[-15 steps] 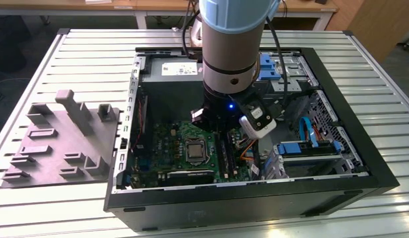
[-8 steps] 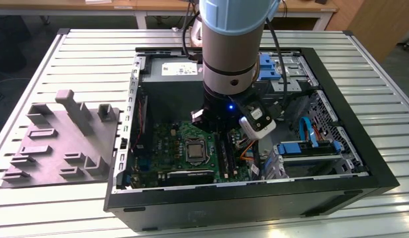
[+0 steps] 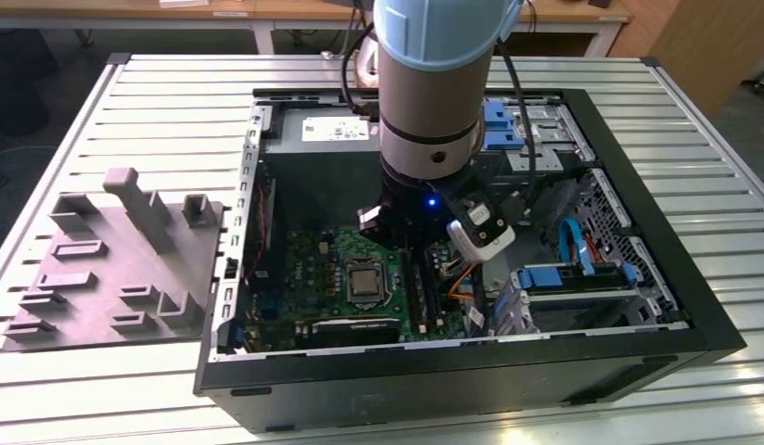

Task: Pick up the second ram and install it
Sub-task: 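Insert the second ram into the second slot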

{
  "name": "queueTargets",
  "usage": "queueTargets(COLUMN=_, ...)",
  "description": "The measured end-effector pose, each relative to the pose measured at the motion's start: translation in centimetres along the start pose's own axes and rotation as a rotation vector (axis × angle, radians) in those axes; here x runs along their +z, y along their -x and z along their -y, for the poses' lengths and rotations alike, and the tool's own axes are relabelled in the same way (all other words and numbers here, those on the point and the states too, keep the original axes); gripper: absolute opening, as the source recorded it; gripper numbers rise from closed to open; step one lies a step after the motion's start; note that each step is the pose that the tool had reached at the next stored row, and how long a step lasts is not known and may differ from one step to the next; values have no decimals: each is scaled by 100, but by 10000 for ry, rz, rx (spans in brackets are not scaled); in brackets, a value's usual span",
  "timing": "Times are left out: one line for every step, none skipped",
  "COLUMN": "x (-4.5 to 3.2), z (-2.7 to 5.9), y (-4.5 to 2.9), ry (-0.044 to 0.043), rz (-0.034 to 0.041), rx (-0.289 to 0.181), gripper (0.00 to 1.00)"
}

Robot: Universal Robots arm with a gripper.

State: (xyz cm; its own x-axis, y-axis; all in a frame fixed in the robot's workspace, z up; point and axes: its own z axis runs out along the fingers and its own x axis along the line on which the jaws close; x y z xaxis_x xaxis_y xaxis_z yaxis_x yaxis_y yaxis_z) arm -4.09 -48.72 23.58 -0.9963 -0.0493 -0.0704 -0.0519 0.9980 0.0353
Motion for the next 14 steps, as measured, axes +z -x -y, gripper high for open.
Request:
queueTargets(x=3, z=-1, y=-1, ry=-1, rz=0, rx=1, gripper=12)
queueTargets(x=9, z=-3, y=-1, ry=1, rz=0, rx=1, gripper=12)
queueTargets(x=14, z=-6, y=-2, ry=-1, rz=0, rx=1, gripper=12)
queueTargets(x=18, z=-9, y=-3, ry=-1, rz=-1, rx=1, gripper=12)
queueTargets(x=25, z=-11, y=-3, ry=1, rz=-1, rx=1, gripper=12)
queueTargets(x=29, z=-12, y=-3, ry=1, rz=-1, rx=1, gripper=12)
queueTargets(x=35, z=-13, y=-4, ry=2, rz=0, rx=1, gripper=12)
queueTargets(x=39, z=-13, y=-4, ry=-1, rz=0, rx=5, gripper=12)
queueTargets(x=43, z=-13, y=-5, ry=-2, rz=0, rx=7, gripper=12)
queueTargets(x=43, z=-13, y=-5, ry=-3, rz=-1, rx=8, gripper=12)
queueTargets(x=43, z=-13, y=-5, ry=-3, rz=-1, rx=9, gripper=12)
queueTargets(x=44, z=-13, y=-5, ry=-3, rz=-1, rx=9, gripper=12)
queueTargets(x=45, z=-14, y=-5, ry=0, rz=0, rx=9, gripper=12)
queueTargets(x=45, z=-14, y=-5, ry=-1, rz=0, rx=9, gripper=12)
